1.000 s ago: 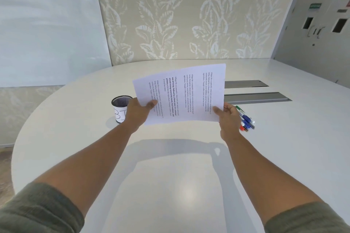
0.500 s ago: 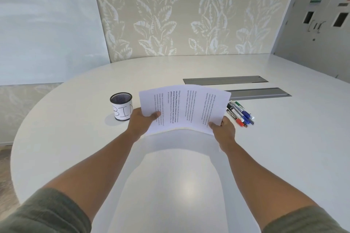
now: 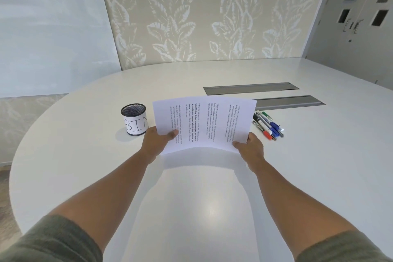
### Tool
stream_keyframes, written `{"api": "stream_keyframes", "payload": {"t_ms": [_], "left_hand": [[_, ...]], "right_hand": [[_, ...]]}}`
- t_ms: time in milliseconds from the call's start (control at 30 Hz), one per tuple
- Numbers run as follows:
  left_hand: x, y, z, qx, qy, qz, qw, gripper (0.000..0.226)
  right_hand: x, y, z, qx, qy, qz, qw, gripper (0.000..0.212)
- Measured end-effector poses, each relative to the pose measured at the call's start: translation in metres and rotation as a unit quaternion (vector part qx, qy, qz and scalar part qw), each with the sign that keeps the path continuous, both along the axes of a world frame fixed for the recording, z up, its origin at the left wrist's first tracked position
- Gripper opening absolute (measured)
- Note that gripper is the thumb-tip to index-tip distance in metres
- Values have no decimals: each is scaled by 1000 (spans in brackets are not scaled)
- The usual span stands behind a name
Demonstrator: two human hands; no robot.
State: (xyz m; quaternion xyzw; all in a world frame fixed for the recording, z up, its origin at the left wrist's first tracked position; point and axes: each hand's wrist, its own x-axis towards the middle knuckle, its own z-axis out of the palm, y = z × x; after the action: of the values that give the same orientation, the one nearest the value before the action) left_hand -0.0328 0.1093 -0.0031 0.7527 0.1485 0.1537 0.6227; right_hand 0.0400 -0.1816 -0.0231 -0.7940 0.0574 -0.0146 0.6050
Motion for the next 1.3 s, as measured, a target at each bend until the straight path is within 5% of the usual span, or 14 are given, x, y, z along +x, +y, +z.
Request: {"api": "stream_keyframes", "payload": {"t_ms": [233,333,700,1067,1300], "left_hand": [[1,-7,2,-19,4,15,1000,15],[5,-7,6,-71,10,37,997,5],[11,-31,23,-259,17,70,963,36],[18,-64,33,-316,42,95,943,18],[17,-57,33,-294,78,135,943,23]], "right_hand": [[2,-1,-3,28,0,-27,999,26],[1,-2,3,115,2,-59,992,31],[-1,13,21,430,51,-36,901,36],[-6,47,31,342,53,96,933,27],[-1,42,31,296,49,60,952,34]]}}
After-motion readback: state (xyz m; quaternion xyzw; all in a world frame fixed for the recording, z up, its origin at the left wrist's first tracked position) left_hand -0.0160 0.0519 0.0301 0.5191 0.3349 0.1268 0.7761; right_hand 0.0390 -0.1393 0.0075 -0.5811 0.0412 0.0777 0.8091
